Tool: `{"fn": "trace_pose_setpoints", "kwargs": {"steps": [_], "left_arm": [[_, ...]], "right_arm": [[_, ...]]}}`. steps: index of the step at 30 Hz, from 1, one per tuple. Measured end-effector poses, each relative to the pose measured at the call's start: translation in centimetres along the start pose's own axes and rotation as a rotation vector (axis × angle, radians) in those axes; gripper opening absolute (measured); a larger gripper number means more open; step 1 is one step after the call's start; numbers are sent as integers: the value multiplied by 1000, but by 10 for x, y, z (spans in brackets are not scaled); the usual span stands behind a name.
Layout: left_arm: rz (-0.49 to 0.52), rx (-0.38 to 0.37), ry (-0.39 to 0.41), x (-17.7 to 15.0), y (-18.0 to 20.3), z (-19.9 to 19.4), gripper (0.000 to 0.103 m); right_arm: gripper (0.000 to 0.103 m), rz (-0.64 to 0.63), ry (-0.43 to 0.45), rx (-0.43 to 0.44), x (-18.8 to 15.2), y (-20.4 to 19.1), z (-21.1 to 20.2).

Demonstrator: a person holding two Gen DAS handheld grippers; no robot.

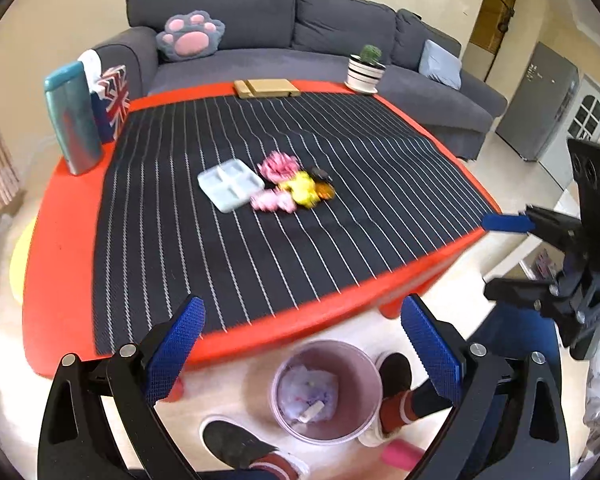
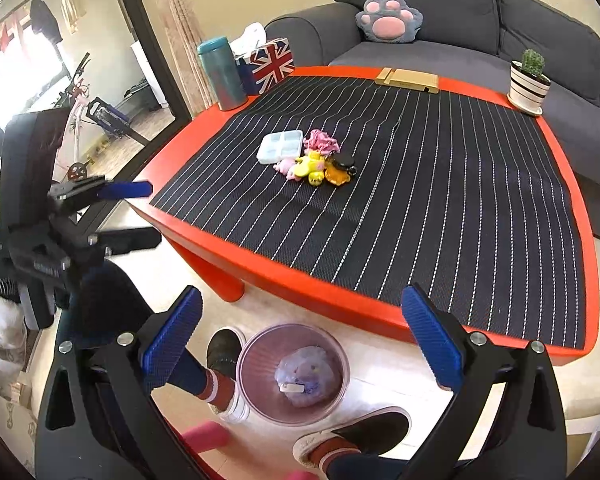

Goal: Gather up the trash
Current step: 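Move both grippers back toward the remaining items on the table, then grasp the white divided tray with the left gripper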

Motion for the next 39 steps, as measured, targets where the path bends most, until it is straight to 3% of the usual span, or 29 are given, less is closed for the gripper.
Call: {"fn": "trace_pose_setpoints", "kwargs": {"steps": [12,21,29,39], "left_arm": [[-13,75,-25,61,-31,15,95],[-138,95,-116,95,-65,48,95],[-271,99,-230,105,-85,83,95],[-388,111,-273,103,-96,108,91]], "right_arm": [[98,13,-1,-1,8,9,4],[98,19,6,-5,11,15,2],[98,28,6,-4,8,18,4],[98,42,9,-5,4,26,3]]}}
Point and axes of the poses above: each gripper's, at about its wrist camera, not at the fingertips, and z roughly the way its jaws point, y to its right, x to its top, the point moved 5 cm from there along z, roughly the way its jaws point, and after that the axes turned 8 degrees about -y, right-handed, at the moved point
